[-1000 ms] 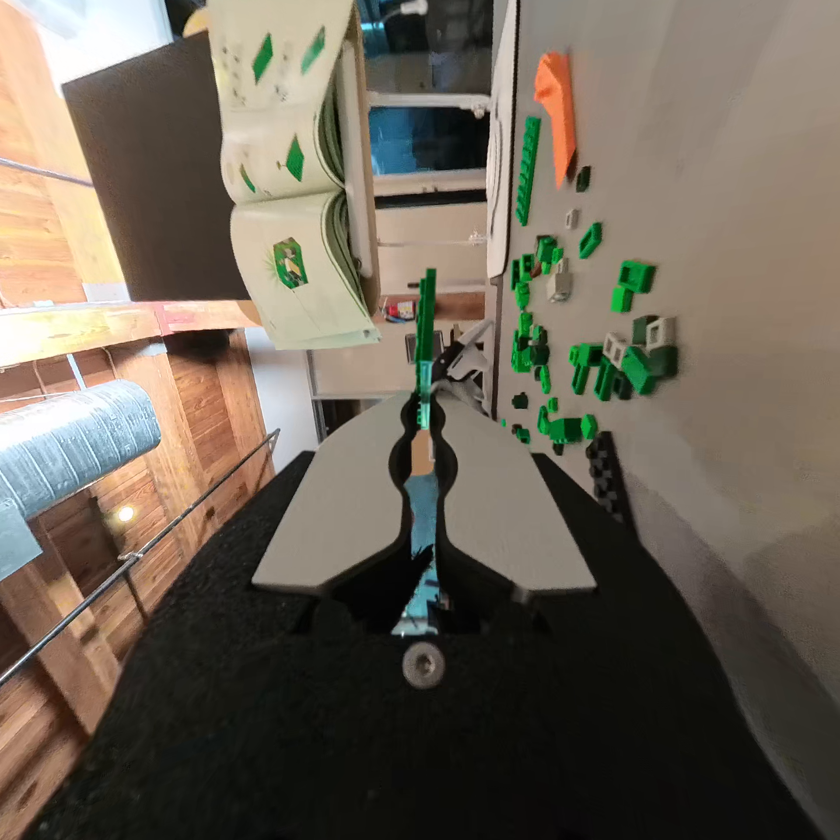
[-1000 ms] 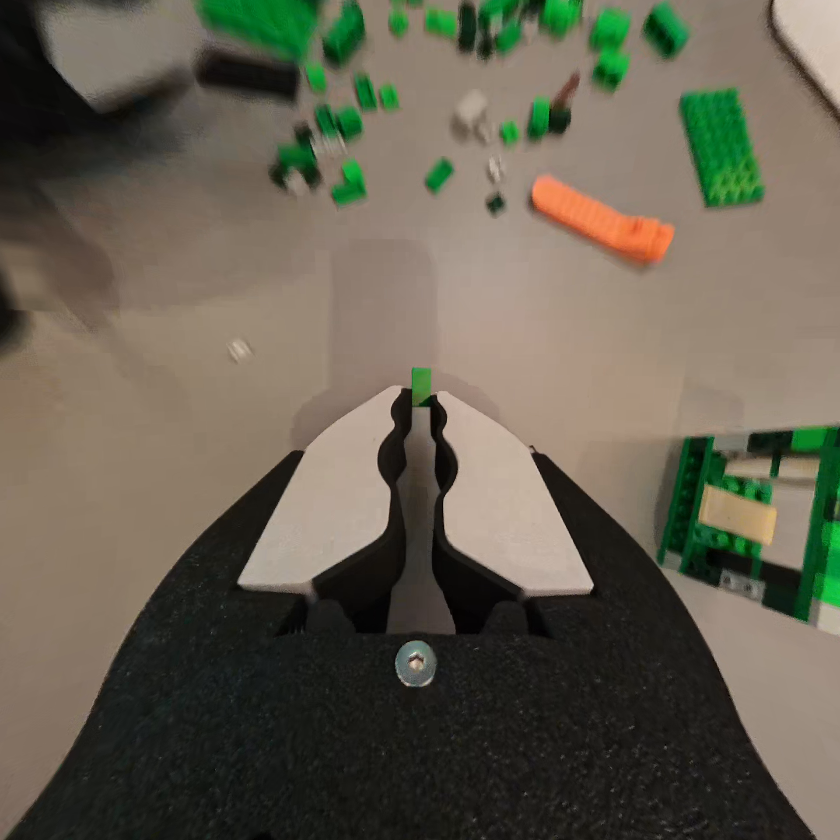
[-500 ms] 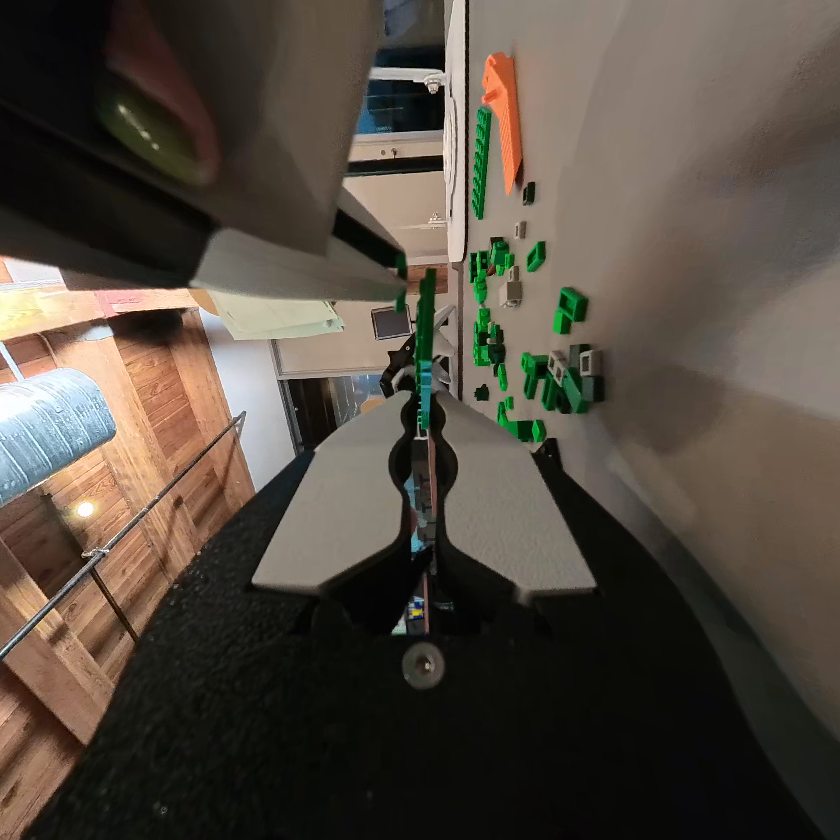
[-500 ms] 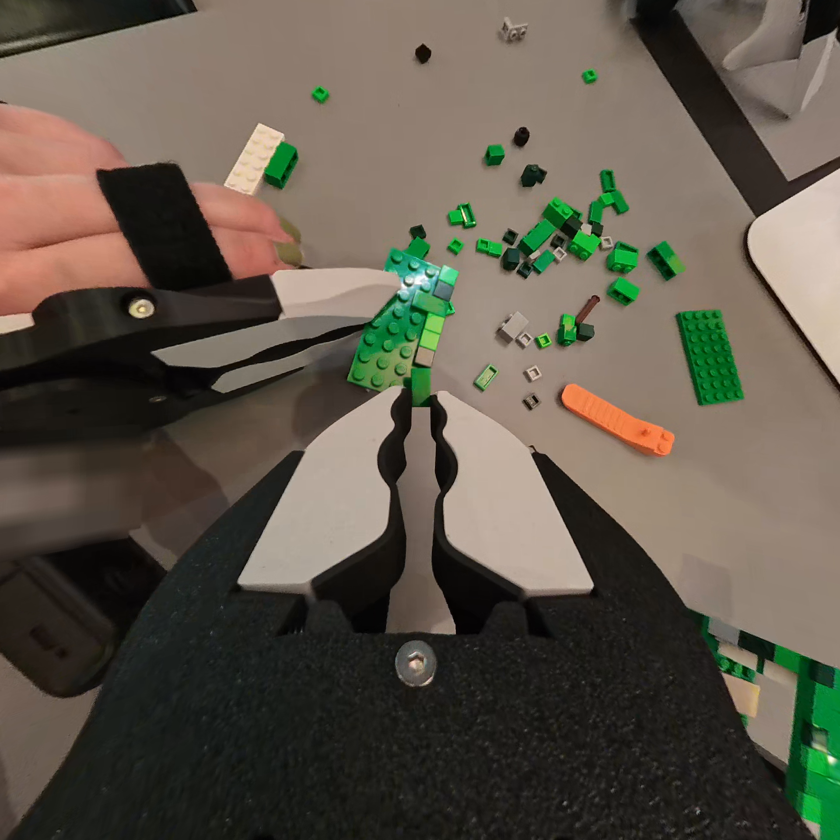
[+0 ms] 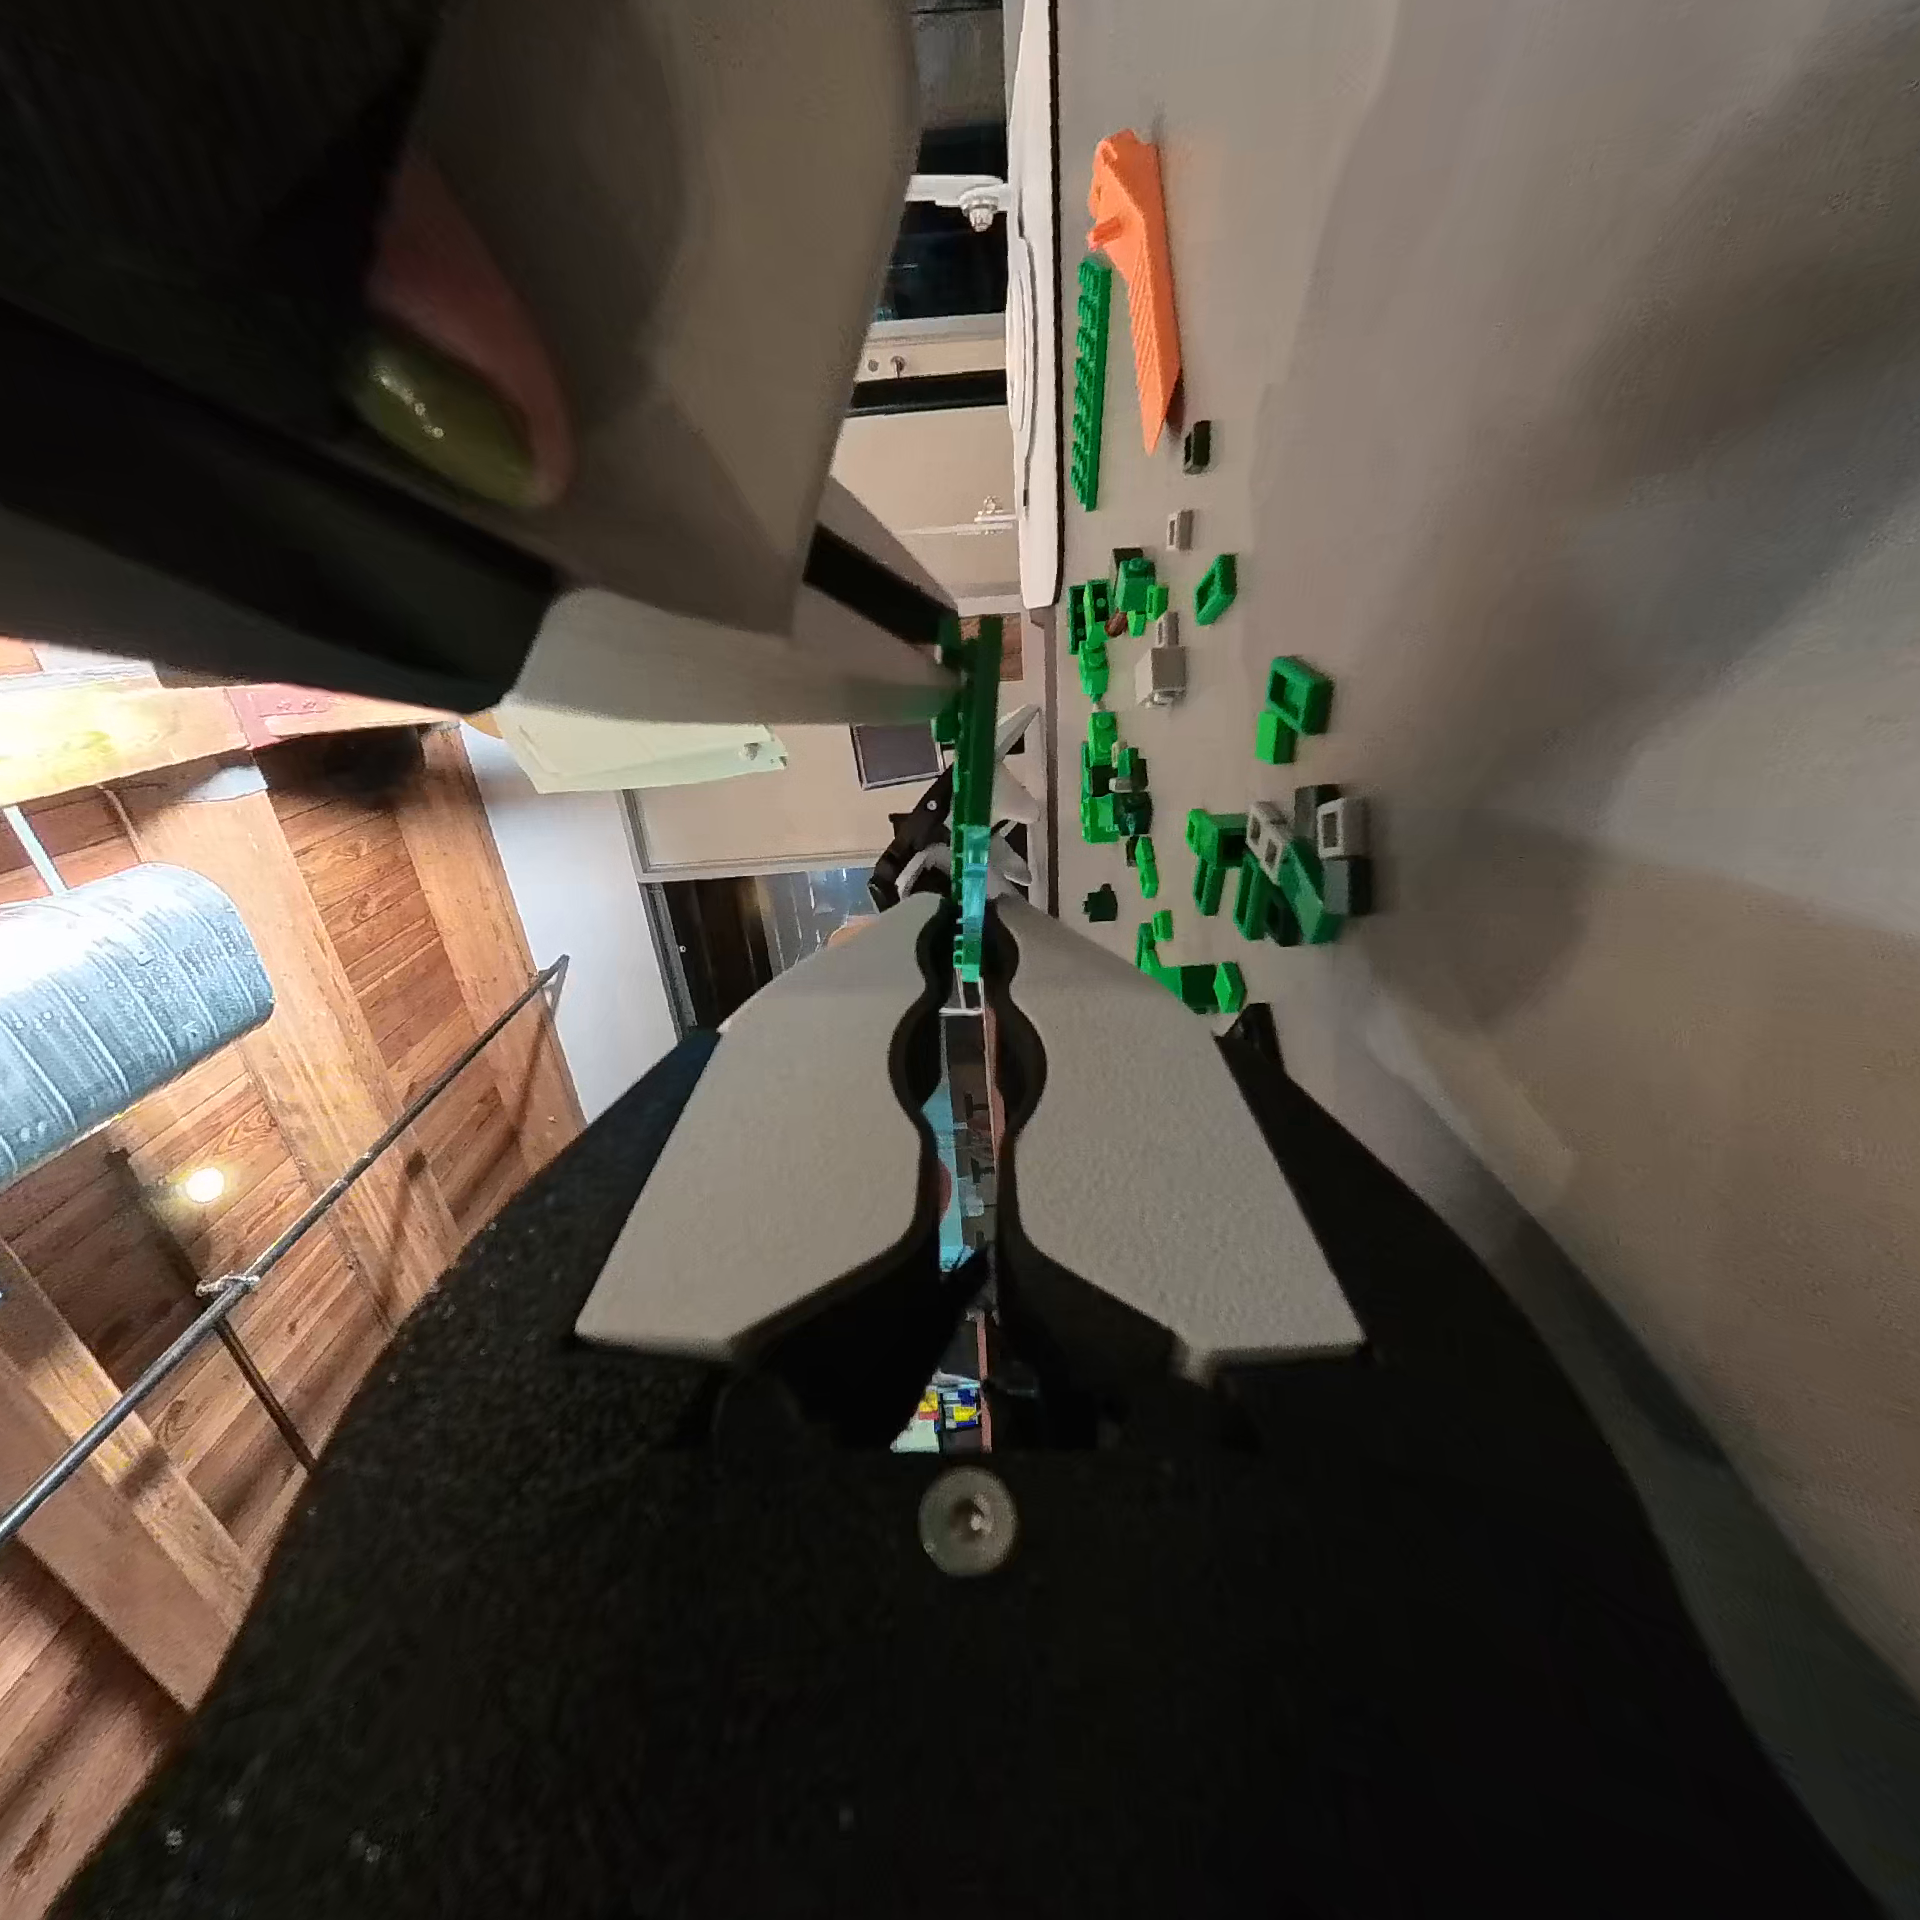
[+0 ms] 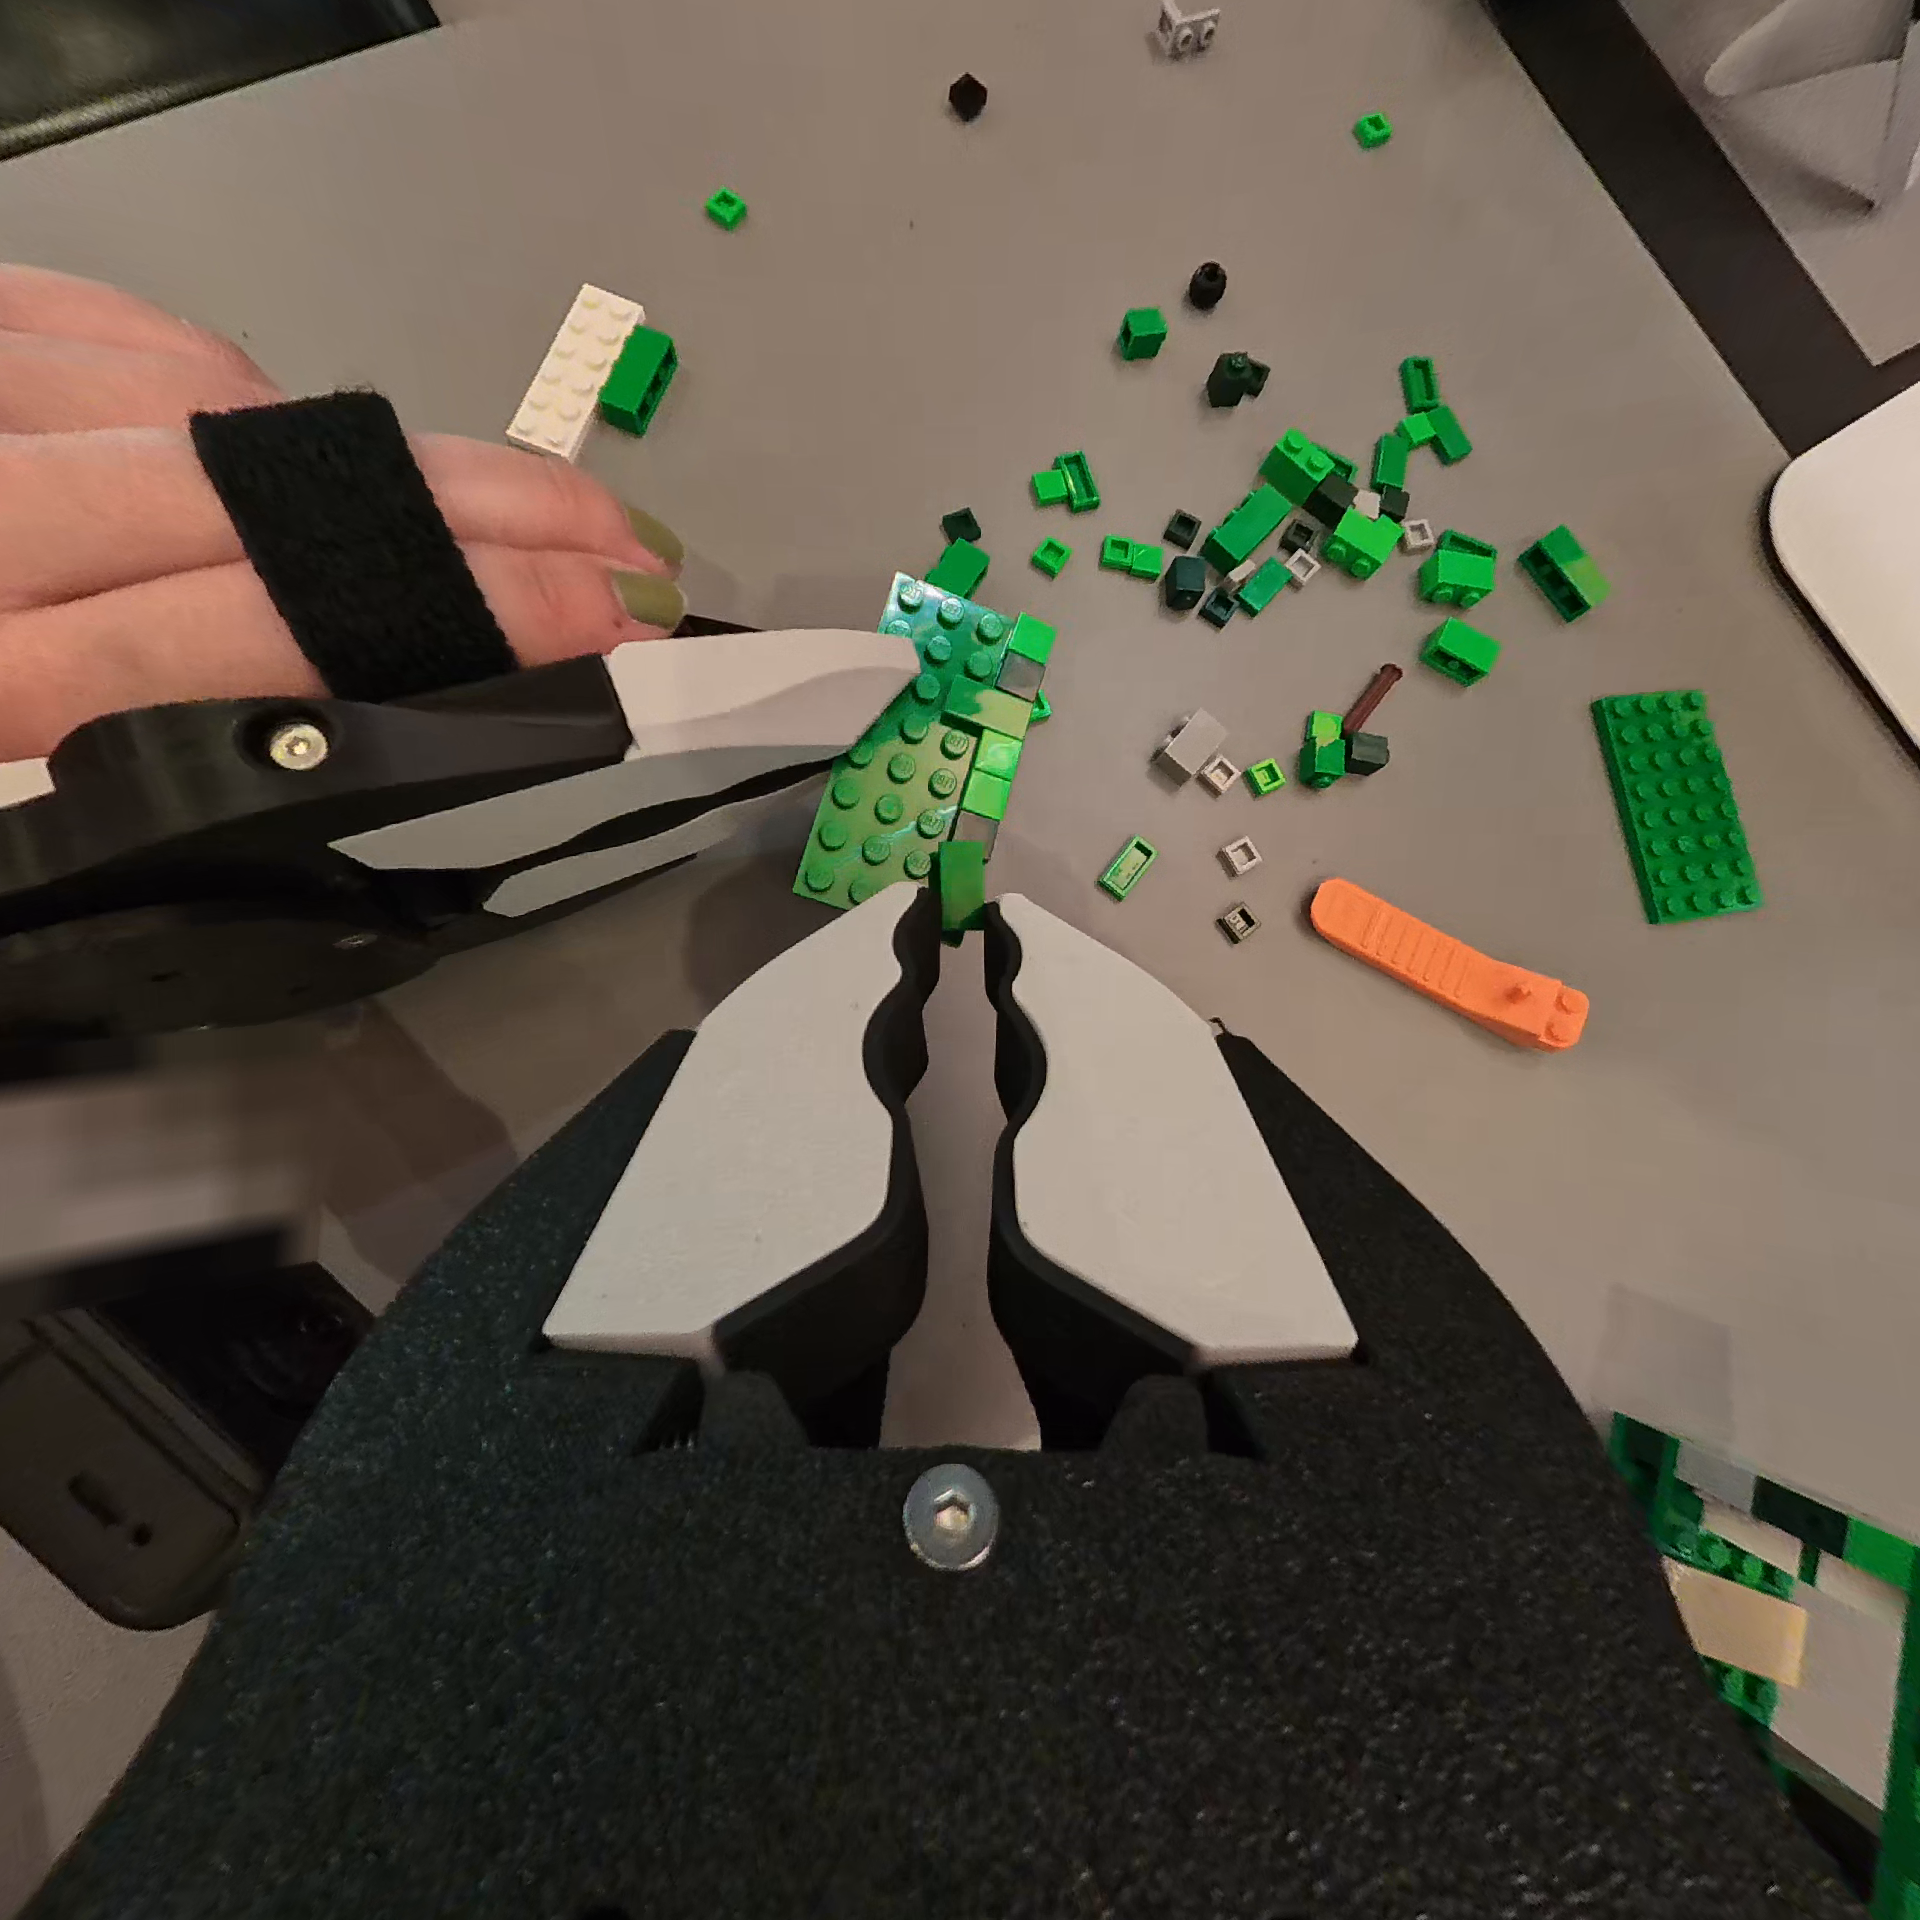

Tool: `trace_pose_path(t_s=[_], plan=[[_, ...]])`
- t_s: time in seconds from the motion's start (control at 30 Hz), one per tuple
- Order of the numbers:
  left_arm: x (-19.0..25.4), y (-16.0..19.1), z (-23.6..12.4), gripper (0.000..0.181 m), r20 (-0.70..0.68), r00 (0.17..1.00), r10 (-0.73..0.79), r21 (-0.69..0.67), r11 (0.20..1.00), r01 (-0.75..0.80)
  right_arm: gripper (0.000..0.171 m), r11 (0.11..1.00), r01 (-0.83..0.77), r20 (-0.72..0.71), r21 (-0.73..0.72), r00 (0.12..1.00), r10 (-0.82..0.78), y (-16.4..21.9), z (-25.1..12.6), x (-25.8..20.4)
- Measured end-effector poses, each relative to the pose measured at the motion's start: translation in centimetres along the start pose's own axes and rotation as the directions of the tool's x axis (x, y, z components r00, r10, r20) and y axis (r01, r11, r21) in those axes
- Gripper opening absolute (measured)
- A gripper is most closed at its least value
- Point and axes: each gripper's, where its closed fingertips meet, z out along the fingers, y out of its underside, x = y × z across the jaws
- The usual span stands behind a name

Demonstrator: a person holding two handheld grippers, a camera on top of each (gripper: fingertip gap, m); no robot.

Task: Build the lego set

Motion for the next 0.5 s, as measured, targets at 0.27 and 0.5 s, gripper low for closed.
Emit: trace_pose_path(t_s=[0.27,0.5], plan=[[-0.3,-0.3,-0.2,0.004,0.011,1.0,-0.001,0.015,1.0,0.001,0.01,1.0,-0.001,0.021,0.02,1.0,0.001,-0.2,-0.3,-0.2],[-0.8,-0.1,-0.2,0.004,0.019,0.999,-0.026,0.028,0.999,0.026,0.018,0.995,0.021,0.02,0.093,1.0,-0.023,-0.7,-1.7,-0.2]])
